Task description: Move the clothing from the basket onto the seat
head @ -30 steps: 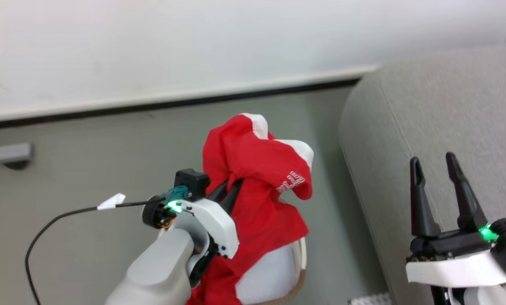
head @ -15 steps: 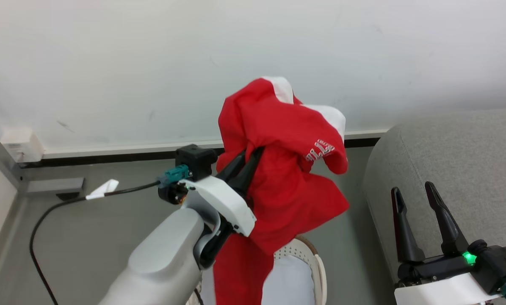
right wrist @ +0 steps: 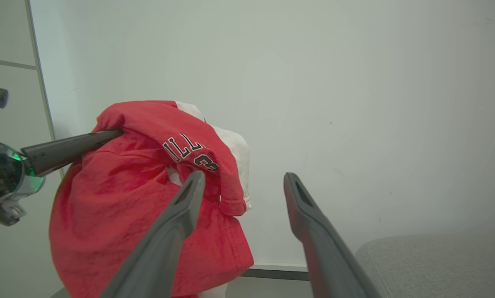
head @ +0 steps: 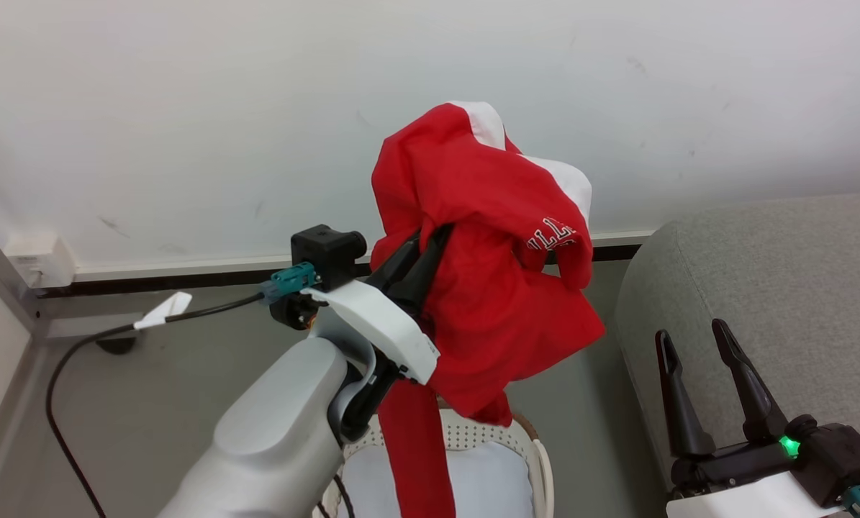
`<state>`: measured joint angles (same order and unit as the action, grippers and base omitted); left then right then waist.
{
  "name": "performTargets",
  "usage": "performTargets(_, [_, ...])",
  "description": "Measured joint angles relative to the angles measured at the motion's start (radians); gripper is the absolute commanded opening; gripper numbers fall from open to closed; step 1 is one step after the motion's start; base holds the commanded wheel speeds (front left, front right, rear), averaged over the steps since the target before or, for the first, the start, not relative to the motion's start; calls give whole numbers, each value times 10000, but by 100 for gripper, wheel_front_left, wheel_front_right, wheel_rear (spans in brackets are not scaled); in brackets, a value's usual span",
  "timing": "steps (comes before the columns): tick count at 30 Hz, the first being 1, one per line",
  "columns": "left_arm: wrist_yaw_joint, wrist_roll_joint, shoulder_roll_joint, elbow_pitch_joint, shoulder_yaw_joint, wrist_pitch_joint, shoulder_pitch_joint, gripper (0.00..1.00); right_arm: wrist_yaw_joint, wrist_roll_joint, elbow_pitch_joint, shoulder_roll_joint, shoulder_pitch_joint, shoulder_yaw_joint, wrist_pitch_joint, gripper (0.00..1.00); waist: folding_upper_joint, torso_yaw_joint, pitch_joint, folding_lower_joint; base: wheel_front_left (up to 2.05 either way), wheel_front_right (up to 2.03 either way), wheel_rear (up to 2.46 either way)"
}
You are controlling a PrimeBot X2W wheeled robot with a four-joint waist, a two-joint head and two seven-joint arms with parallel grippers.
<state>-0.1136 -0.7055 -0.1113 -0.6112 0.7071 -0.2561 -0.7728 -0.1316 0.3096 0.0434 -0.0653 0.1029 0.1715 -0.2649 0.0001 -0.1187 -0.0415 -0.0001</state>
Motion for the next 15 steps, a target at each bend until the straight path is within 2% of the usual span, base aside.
performTargets(7, [13, -59, -42, 38, 23, 36, 3, 0, 0, 25, 82, -111, 21, 290, 2, 100, -1, -17, 106, 0, 0, 0, 0])
performTargets(15, [29, -59, -36, 77, 159, 38, 3, 0, 0, 316, 882, -859, 808, 1887, 2, 100, 0, 52, 246, 1, 0, 0, 0])
